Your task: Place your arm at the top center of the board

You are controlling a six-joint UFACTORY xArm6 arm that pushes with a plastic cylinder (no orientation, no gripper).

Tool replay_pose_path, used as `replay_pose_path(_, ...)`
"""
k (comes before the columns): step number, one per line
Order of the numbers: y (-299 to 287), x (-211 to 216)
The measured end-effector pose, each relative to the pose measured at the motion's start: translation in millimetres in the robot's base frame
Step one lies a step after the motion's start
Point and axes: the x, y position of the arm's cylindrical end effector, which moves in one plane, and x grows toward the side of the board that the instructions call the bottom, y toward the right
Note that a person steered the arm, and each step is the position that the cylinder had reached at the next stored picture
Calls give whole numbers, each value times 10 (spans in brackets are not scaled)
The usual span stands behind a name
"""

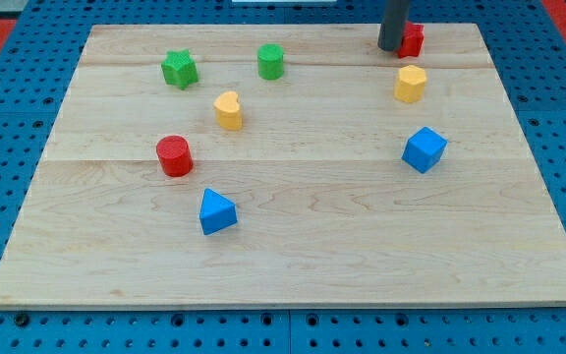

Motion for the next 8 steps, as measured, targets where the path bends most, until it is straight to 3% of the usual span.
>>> replay_pose_path(1, -394, 145)
replay_pose_path(2, -615, 16)
replay_pose_path(5, -664, -215)
replay_pose_path(6, -1014, -249)
replay_pose_path(8, -1145, 335)
